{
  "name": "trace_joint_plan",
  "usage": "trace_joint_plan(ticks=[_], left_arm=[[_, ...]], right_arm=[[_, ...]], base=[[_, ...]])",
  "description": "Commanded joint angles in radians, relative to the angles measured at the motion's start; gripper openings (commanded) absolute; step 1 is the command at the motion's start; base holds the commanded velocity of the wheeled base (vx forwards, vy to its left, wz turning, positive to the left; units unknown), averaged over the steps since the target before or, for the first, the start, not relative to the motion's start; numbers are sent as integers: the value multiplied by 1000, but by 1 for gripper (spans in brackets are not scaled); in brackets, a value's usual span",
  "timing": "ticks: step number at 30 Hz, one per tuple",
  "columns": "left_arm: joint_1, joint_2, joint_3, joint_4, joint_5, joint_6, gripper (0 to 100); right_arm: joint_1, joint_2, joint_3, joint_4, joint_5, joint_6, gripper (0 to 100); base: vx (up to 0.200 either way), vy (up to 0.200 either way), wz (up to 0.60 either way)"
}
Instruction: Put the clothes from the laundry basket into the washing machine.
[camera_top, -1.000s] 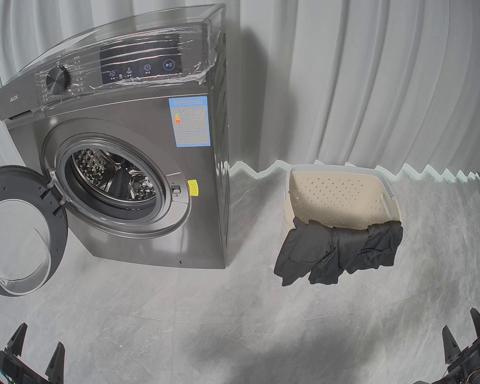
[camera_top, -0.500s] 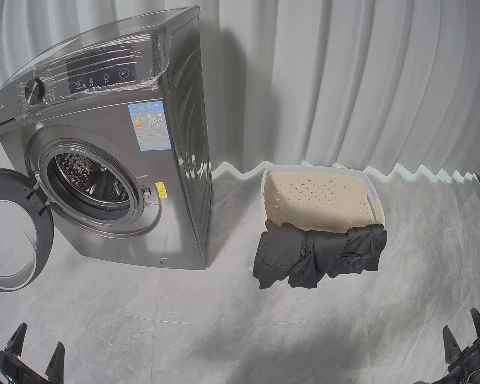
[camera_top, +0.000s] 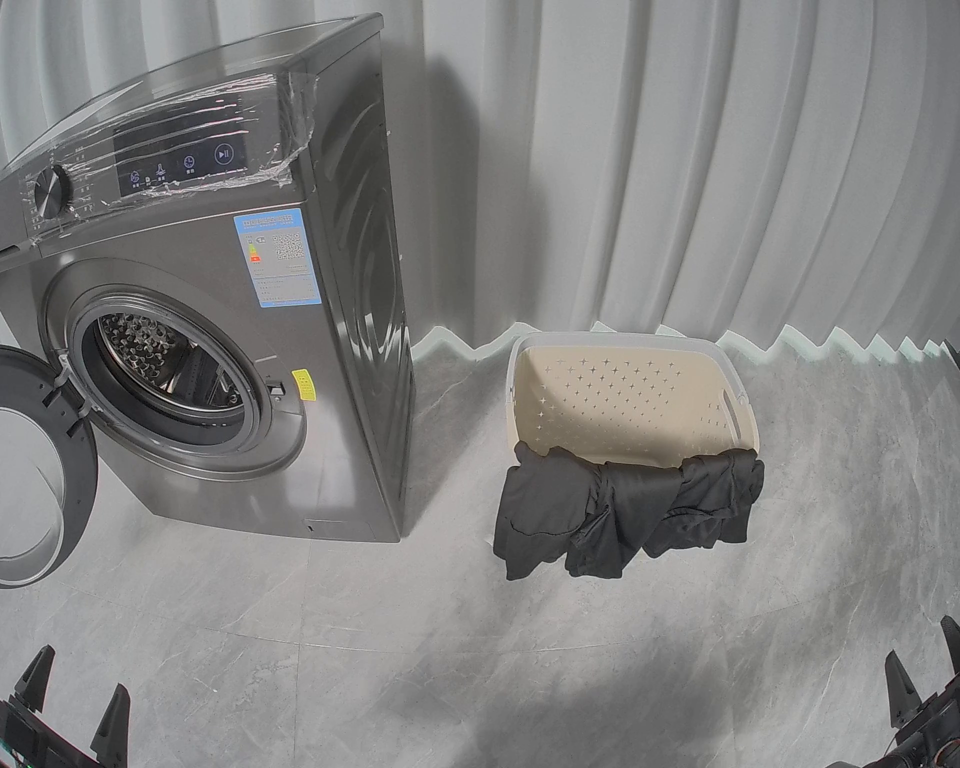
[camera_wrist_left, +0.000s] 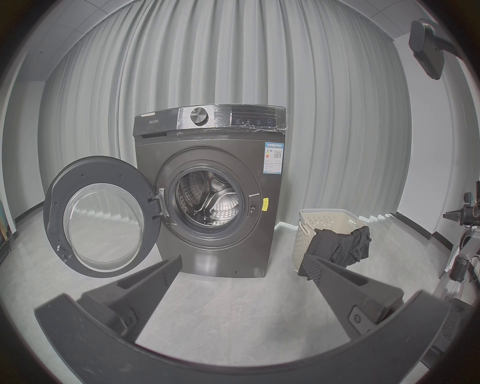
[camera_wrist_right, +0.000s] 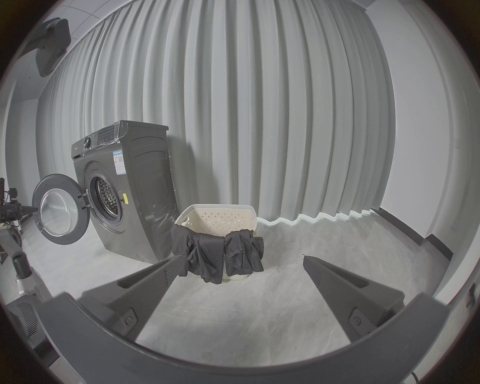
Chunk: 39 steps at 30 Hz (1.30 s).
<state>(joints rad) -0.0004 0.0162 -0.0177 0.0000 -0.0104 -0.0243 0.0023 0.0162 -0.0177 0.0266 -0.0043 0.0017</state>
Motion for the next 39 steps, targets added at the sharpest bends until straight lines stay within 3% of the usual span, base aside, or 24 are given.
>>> trace_joint_plan(ticks=[1, 12, 24, 27, 39], left_arm=[[0, -15, 16, 0, 0, 0, 100], [0, -15, 16, 0, 0, 3, 100], [0, -15, 18, 2, -2, 6, 100], [2, -15, 18, 3, -2, 26, 100], [0, -15, 18, 2, 0, 21, 100]], right_arm=[[1, -16, 7, 1, 0, 0, 100], [1, -16, 7, 1, 0, 0, 100], [1, -16, 7, 1, 0, 1, 100], [-2, -15, 7, 1, 1, 0, 100], [-1, -15, 7, -1, 0, 1, 100]], base=[[0, -200, 0], [0, -200, 0], [0, 0, 0], [0, 0, 0], [0, 0, 0]])
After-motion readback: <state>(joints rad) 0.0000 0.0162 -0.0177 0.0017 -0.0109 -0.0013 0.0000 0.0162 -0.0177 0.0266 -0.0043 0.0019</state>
